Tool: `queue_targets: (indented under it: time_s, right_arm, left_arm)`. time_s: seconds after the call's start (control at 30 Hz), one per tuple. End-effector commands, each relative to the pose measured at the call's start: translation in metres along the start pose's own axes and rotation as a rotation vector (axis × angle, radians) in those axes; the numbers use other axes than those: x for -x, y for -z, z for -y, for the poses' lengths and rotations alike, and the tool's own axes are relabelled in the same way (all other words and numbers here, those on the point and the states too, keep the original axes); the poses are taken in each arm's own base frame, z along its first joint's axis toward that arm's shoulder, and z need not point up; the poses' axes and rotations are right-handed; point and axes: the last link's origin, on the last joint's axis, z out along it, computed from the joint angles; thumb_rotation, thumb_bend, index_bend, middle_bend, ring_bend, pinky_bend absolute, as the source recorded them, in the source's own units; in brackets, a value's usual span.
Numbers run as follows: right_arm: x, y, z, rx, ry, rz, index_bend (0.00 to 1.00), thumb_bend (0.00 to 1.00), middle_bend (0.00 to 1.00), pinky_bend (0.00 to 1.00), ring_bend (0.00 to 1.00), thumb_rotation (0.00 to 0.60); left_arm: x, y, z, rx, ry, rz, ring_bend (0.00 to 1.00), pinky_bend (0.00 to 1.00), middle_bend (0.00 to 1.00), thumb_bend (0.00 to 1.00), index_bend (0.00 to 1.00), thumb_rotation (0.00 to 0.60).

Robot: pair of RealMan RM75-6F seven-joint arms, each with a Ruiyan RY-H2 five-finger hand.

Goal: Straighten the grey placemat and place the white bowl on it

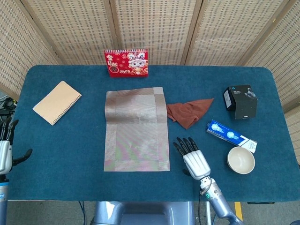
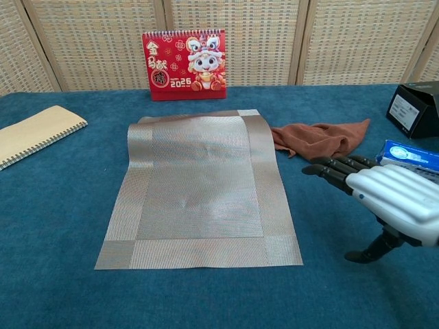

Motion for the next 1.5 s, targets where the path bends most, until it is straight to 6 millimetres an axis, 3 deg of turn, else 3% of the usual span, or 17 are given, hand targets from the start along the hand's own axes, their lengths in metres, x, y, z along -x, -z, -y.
queue_targets:
  time_s: [0.03, 0.6, 1.5]
  right_arm:
    - [0.005, -0.004, 0.002, 0.005, -0.020, 0.001, 0.07, 0.00, 0.00, 0.00, 0.00, 0.600]
    - [0.012, 0.002, 0.015, -0.024, -0.155, 0.077, 0.07, 0.00, 0.00, 0.00, 0.00, 0.600]
    - [0.026, -0.026, 0.030, -0.026, -0.218, 0.086, 0.07, 0.00, 0.00, 0.00, 0.00, 0.600]
  left_arm:
    - [0.000, -0.001, 0.001, -0.005, 0.001, 0.003, 0.00, 0.00, 0.00, 0.19, 0.07, 0.600]
    - [0.004, -0.002, 0.000, -0.010, -0.009, 0.009, 0.00, 0.00, 0.00, 0.19, 0.07, 0.600]
    - [0.009, -0.008, 0.005, -0.038, -0.026, 0.008, 0.00, 0.00, 0.00, 0.20, 0.07, 0.600]
